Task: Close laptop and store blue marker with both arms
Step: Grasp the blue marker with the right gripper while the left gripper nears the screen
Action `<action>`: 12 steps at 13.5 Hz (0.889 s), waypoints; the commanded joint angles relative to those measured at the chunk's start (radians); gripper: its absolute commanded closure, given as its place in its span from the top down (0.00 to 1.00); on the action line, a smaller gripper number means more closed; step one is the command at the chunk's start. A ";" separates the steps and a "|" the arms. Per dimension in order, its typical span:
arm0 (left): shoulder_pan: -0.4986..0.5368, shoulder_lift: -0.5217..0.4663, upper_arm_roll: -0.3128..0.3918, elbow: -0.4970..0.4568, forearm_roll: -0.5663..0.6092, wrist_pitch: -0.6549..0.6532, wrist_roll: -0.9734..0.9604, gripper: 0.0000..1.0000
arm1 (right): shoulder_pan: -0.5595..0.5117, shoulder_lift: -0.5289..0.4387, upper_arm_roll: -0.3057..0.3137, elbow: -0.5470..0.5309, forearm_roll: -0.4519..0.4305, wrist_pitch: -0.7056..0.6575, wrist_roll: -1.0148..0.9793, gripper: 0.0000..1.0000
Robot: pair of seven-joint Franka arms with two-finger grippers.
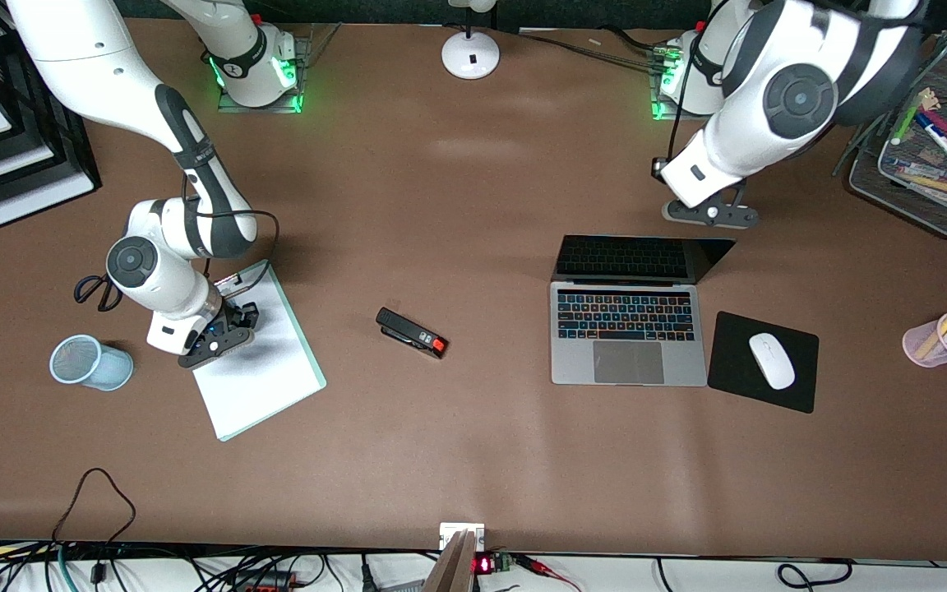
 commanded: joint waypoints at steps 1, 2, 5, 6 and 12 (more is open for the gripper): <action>0.018 -0.023 -0.042 -0.100 -0.013 0.150 0.002 0.04 | -0.008 0.018 0.002 0.022 0.012 0.002 -0.025 0.00; 0.016 -0.011 -0.043 -0.107 -0.013 0.185 0.002 0.03 | -0.008 0.010 0.002 0.024 0.014 0.000 -0.025 0.00; 0.013 0.028 -0.043 -0.130 -0.011 0.325 0.005 0.02 | -0.016 -0.052 0.001 0.030 0.014 -0.012 -0.044 0.00; 0.016 0.040 -0.043 -0.129 -0.010 0.374 0.005 0.02 | -0.022 -0.072 0.001 0.044 0.015 -0.033 -0.068 0.00; 0.033 0.149 -0.036 -0.092 0.007 0.638 0.022 0.00 | -0.084 -0.164 0.001 0.212 0.108 -0.352 -0.301 0.00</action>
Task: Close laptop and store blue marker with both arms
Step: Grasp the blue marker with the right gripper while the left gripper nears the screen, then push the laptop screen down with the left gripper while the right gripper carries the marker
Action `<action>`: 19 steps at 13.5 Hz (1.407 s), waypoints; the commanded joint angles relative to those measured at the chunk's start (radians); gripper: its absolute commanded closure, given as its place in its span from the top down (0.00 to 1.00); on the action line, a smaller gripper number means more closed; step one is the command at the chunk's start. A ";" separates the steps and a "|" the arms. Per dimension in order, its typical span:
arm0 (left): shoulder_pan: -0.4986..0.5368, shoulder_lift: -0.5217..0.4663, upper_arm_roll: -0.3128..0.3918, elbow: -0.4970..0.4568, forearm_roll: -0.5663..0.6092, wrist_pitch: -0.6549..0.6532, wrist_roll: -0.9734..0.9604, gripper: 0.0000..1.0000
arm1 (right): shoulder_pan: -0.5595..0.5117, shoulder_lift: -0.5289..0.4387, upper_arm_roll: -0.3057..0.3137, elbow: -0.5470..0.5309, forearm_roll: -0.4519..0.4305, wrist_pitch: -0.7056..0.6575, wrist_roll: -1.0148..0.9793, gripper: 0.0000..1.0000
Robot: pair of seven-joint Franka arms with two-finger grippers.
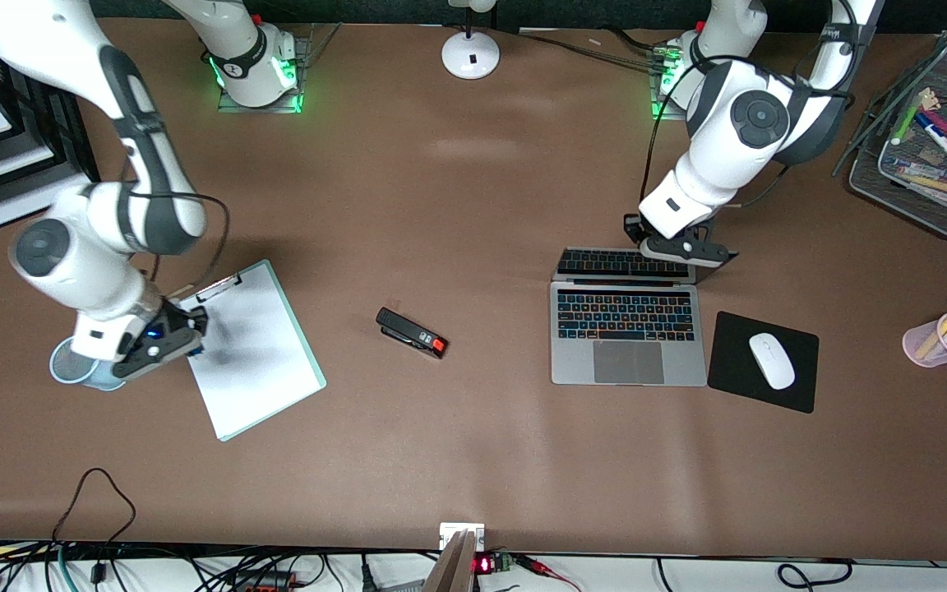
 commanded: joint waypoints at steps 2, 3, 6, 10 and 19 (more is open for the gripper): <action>0.014 0.103 -0.002 0.088 0.031 0.078 0.019 0.00 | -0.054 -0.015 -0.001 0.188 0.197 -0.282 -0.246 0.00; 0.016 0.132 -0.002 0.124 0.082 0.078 0.019 0.00 | -0.088 -0.012 -0.001 0.225 0.239 -0.333 -0.310 0.00; 0.031 0.232 0.000 0.198 0.113 0.091 0.017 0.00 | -0.163 -0.012 -0.001 0.305 0.348 -0.471 -0.516 0.00; 0.033 0.368 0.004 0.306 0.114 0.116 0.019 0.00 | -0.283 -0.014 -0.004 0.386 0.472 -0.617 -0.835 0.00; 0.028 0.554 0.015 0.321 0.162 0.371 0.017 0.00 | -0.507 0.129 -0.001 0.405 0.839 -0.657 -1.443 0.00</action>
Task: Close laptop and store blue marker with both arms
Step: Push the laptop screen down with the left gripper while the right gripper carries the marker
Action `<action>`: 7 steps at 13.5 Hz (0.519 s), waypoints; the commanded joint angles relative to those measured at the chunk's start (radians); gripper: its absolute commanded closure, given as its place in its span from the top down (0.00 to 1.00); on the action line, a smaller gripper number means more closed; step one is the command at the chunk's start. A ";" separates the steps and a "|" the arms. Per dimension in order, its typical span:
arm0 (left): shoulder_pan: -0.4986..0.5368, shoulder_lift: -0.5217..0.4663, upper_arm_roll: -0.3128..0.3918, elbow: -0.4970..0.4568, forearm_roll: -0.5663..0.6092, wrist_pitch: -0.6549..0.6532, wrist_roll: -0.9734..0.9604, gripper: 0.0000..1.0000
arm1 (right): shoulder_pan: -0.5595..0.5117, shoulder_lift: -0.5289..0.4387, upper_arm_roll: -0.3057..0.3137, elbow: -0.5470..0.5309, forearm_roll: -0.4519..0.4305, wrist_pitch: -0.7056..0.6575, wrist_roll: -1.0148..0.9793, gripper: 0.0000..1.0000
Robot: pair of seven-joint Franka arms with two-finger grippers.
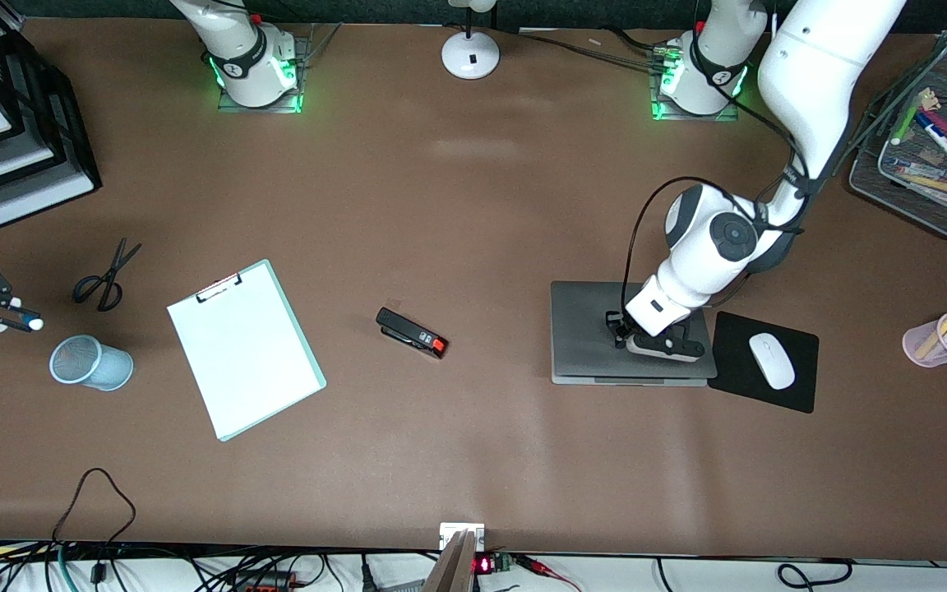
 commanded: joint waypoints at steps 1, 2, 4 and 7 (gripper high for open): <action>-0.001 0.047 0.002 0.048 0.048 0.020 0.009 0.00 | -0.038 0.072 0.016 0.036 0.102 -0.019 -0.113 0.00; 0.001 0.064 0.003 0.054 0.058 0.024 0.009 0.00 | -0.040 0.093 0.016 0.044 0.123 -0.019 -0.142 0.00; -0.001 0.093 0.017 0.068 0.082 0.056 0.009 0.00 | -0.046 0.133 0.016 0.064 0.166 -0.018 -0.204 0.00; -0.004 0.123 0.025 0.077 0.098 0.103 0.009 0.00 | -0.058 0.191 0.016 0.069 0.235 -0.019 -0.268 0.00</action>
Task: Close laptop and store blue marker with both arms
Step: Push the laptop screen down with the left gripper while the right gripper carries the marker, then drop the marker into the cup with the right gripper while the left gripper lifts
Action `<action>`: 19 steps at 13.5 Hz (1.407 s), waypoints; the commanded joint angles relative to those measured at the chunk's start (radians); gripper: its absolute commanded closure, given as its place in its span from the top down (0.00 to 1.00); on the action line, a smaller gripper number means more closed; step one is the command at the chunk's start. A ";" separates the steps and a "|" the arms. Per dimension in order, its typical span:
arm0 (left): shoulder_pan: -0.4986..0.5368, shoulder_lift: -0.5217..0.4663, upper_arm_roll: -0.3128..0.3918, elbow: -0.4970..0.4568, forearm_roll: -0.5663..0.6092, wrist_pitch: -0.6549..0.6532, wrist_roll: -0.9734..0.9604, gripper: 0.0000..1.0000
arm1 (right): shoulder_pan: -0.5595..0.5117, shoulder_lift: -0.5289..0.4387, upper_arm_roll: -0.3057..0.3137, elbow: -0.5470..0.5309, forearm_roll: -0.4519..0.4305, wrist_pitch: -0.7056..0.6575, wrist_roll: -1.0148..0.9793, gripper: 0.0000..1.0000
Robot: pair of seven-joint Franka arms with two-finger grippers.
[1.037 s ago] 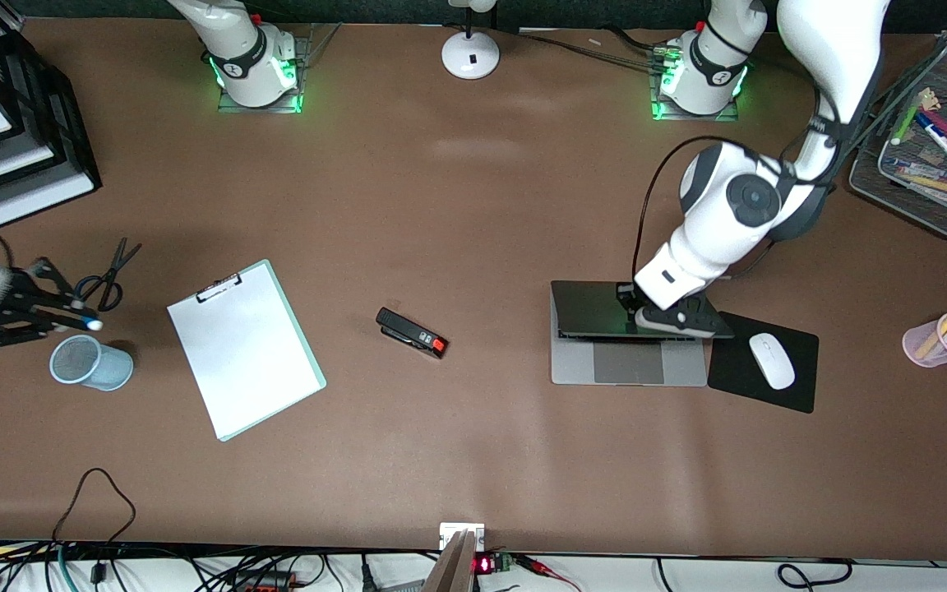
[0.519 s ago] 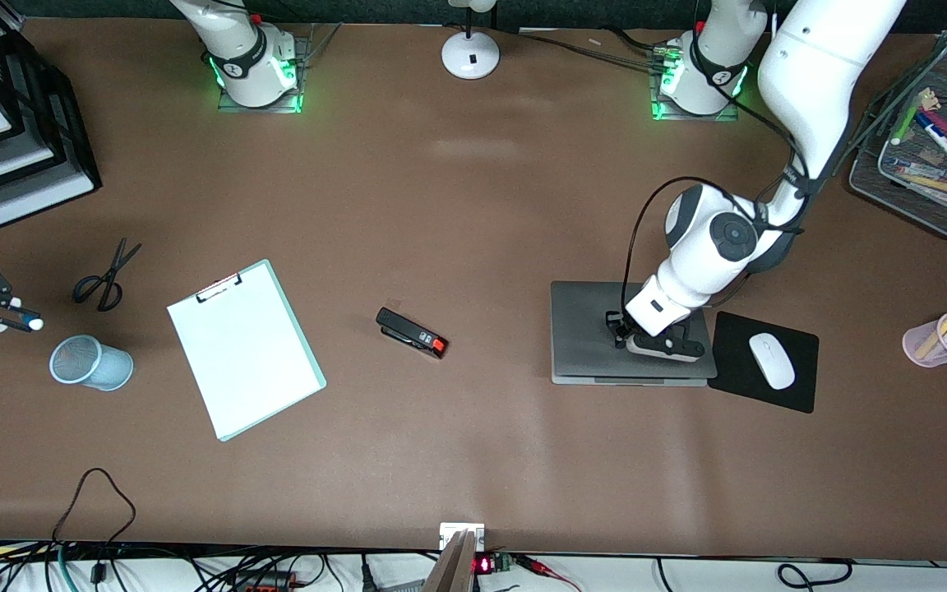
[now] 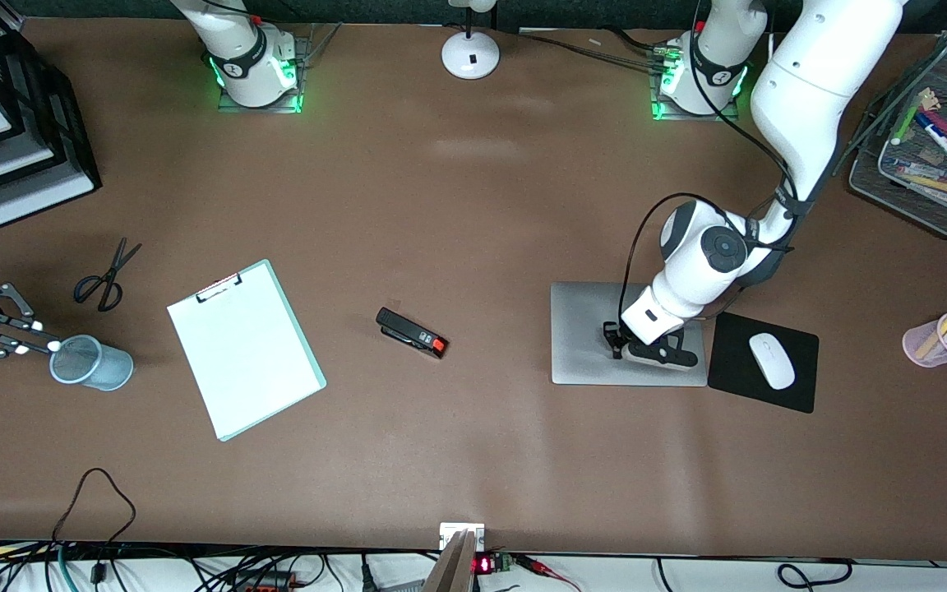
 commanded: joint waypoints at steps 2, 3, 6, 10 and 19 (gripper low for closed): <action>-0.004 0.042 0.009 0.036 0.034 0.016 0.008 0.00 | -0.043 0.078 0.016 0.044 0.052 -0.021 -0.053 0.00; -0.003 0.042 0.009 0.036 0.034 0.016 0.008 0.00 | -0.053 0.090 0.017 0.044 0.052 -0.021 -0.051 0.00; 0.005 0.009 0.008 0.030 0.035 0.004 0.003 0.00 | -0.060 0.107 0.019 0.044 0.052 -0.021 -0.054 0.00; 0.004 -0.146 0.000 0.029 0.035 -0.242 0.005 0.00 | -0.070 0.110 0.019 0.044 0.052 -0.021 -0.045 0.99; 0.016 -0.445 -0.001 0.183 0.034 -1.013 0.161 0.43 | 0.007 -0.005 0.017 0.044 -0.118 -0.024 0.367 1.00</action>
